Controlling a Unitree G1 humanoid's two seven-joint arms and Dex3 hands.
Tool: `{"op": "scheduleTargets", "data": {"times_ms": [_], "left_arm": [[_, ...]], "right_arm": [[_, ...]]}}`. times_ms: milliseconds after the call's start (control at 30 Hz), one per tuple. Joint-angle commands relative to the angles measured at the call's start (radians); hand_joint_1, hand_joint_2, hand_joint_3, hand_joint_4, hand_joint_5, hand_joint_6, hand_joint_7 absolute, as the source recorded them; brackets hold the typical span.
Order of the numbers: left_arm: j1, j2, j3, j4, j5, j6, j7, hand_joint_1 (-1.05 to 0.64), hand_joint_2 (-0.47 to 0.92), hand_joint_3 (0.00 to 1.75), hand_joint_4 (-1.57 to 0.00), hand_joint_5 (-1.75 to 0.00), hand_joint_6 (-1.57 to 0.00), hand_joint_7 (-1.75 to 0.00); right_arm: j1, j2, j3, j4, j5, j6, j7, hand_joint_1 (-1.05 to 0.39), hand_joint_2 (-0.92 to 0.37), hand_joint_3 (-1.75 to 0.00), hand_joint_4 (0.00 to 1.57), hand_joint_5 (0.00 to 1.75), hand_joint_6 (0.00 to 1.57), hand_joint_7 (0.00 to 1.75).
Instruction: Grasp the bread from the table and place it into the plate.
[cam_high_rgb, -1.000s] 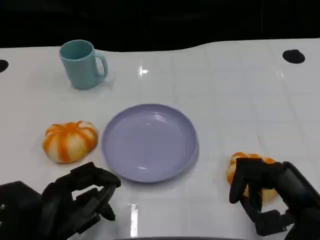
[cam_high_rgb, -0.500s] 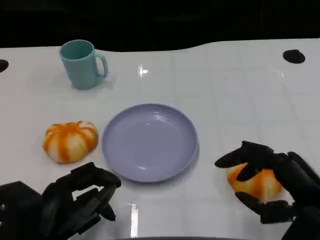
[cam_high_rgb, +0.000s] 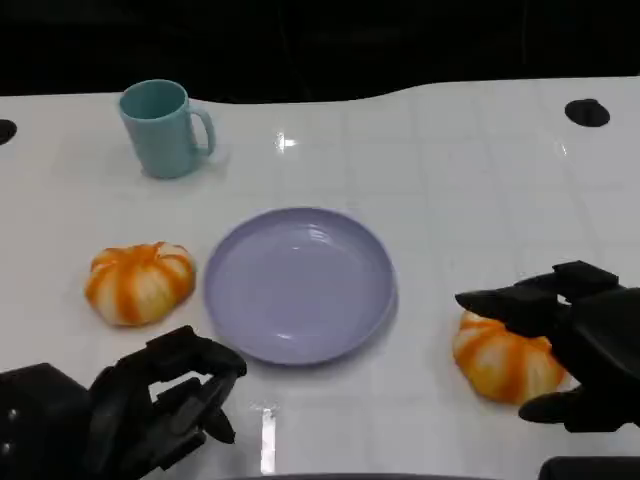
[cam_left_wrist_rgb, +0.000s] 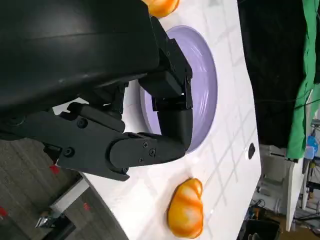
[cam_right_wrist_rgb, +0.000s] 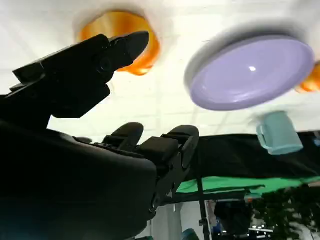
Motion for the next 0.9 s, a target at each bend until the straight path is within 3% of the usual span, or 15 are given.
{"op": "scheduleTargets", "data": {"times_ms": [33,400,900], "left_arm": [[0.011,0.005,0.005,-0.017,-0.002,-0.004,0.007,-0.44,0.92,0.44,-0.62,-1.75,-0.66,-1.29],[0.033,0.001,-0.003,-0.048,0.011,0.001,0.011,-0.44,0.92,0.43,-0.62,-1.75,-0.65,-1.28],[0.057,0.0,-0.01,-0.057,0.019,-0.027,0.007,-0.44,0.92,0.45,-0.65,-1.75,-0.66,-1.28]], "right_arm": [[-0.043,-0.005,0.043,0.034,-0.071,0.029,0.031,-0.3,-0.67,0.0,0.12,0.52,0.41,0.05],[-0.137,0.023,0.14,0.265,-0.149,0.051,-0.002,-0.35,-0.71,-0.01,0.2,0.41,0.45,0.02],[-0.289,0.06,0.243,0.588,-0.193,0.082,-0.136,-0.42,-0.83,-0.01,0.28,0.23,0.44,0.0]]}}
